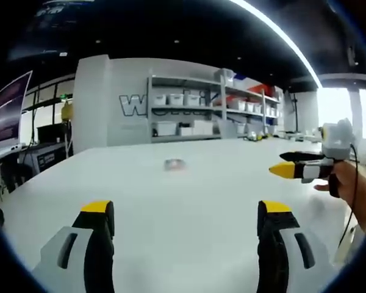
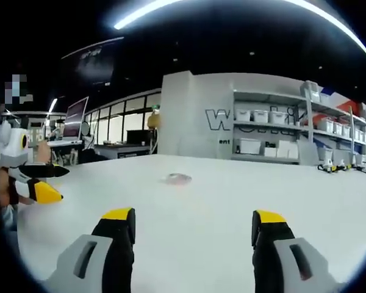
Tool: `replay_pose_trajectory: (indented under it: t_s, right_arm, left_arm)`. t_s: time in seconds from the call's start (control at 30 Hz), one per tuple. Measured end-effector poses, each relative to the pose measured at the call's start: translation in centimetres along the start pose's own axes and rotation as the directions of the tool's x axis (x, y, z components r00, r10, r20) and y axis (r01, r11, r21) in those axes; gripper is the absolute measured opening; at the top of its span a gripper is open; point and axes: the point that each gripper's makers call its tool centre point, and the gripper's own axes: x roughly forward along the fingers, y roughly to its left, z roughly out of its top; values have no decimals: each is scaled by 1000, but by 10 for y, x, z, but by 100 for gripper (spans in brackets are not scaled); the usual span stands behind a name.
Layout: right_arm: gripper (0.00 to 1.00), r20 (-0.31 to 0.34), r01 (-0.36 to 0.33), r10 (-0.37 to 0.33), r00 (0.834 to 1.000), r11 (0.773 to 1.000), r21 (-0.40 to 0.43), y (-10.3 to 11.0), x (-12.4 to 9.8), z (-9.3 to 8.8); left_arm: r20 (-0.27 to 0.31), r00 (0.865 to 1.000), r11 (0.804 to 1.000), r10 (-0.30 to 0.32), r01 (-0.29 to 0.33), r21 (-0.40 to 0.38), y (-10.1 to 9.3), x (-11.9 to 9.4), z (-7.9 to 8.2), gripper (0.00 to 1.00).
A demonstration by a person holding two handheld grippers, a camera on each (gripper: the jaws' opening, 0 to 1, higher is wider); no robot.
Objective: Open the resealable bag by pulling the two sides of the seal apart until the entire bag opening is separated and visibly accessible.
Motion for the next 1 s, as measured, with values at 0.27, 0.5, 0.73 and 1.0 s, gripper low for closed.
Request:
replay_pose_trajectory:
  t_s: [0.27,0.5,0.73,1.0]
  right_arm:
    - [79,-7,-6,6,1000,1000,-3,3,0,-2]
    - [78,-8,-14,14,1000,1000,-5,5,2,-2]
    - [75,-14,-28,28,1000,1000,-6,7,4,-4]
    - [73,-22,-35,35,999,999,8,8,4,-9]
  left_arm:
    - [-6,1000,1000,-15,15,-3,-5,1,-4,97]
    - [-4,1000,1000,-21,21,-7,-7,0,-3,96]
    - [-3,1000,1000,-21,21,-3,-8,0,-5,95]
    - [3,1000,1000,-27,27,8,-10,1,-5,94]
